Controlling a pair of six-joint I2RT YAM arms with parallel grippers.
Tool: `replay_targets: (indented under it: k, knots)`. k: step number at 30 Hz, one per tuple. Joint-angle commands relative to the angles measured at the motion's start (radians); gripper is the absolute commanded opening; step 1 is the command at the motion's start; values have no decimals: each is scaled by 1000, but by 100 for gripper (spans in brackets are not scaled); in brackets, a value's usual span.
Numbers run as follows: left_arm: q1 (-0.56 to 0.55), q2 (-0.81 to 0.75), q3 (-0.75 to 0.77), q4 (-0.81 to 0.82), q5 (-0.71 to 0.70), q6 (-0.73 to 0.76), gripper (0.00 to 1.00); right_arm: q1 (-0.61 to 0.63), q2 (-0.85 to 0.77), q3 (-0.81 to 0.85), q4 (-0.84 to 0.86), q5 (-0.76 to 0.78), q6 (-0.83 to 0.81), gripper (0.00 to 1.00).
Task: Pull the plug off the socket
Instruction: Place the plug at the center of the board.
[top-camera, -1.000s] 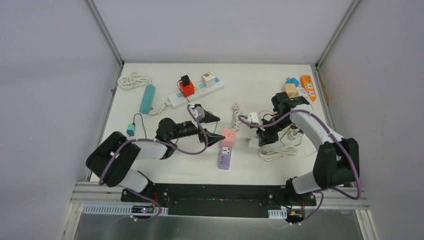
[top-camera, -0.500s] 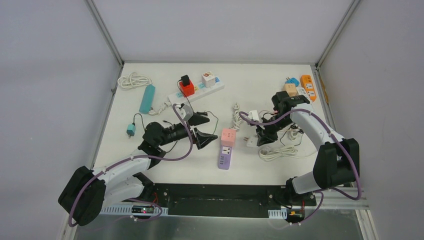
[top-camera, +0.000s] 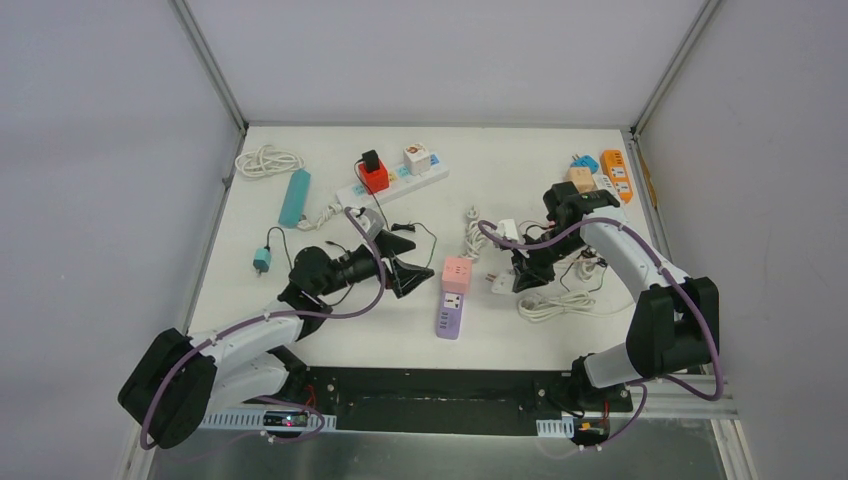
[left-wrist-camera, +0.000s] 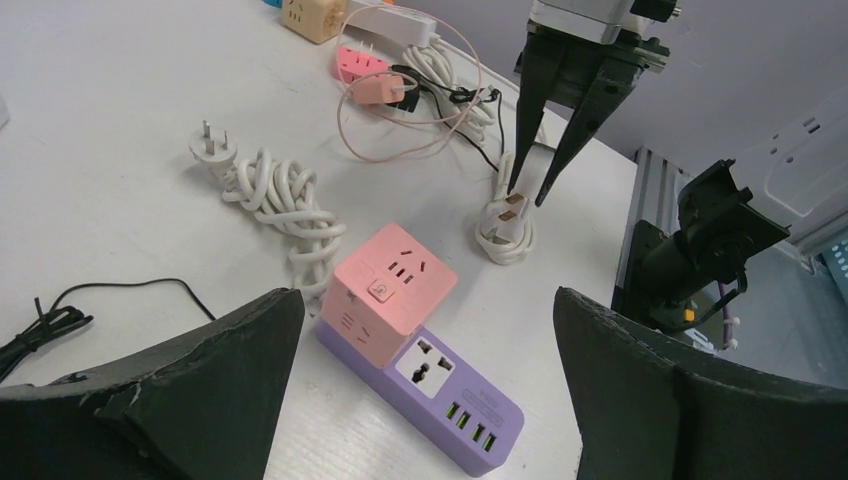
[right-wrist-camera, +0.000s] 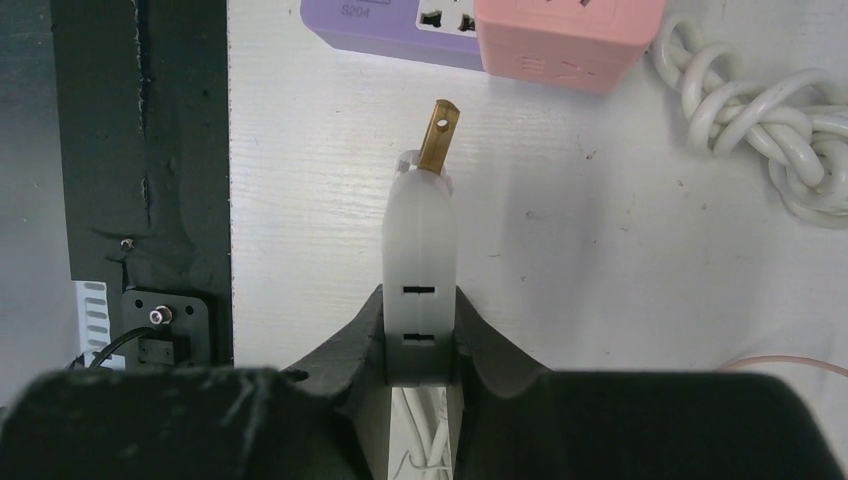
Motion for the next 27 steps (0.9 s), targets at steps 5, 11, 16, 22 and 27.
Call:
replay_targets:
  k: [5,11,16,22,27]
  knots:
    - [9,60,-6,131,-32,-84,99,8,-38,44,-15,-56,4,0]
    - [9,135,-30,285,-59,-155,99,11,-37,45,-15,-60,8,0]
    - [9,194,-24,342,-58,-198,99,12,-38,47,-15,-64,13,0]
    - [9,214,-13,374,-41,-218,99,13,-41,66,-17,-84,55,0]
    - [7,206,-17,403,-62,-268,99,16,-55,111,-26,-138,182,0]
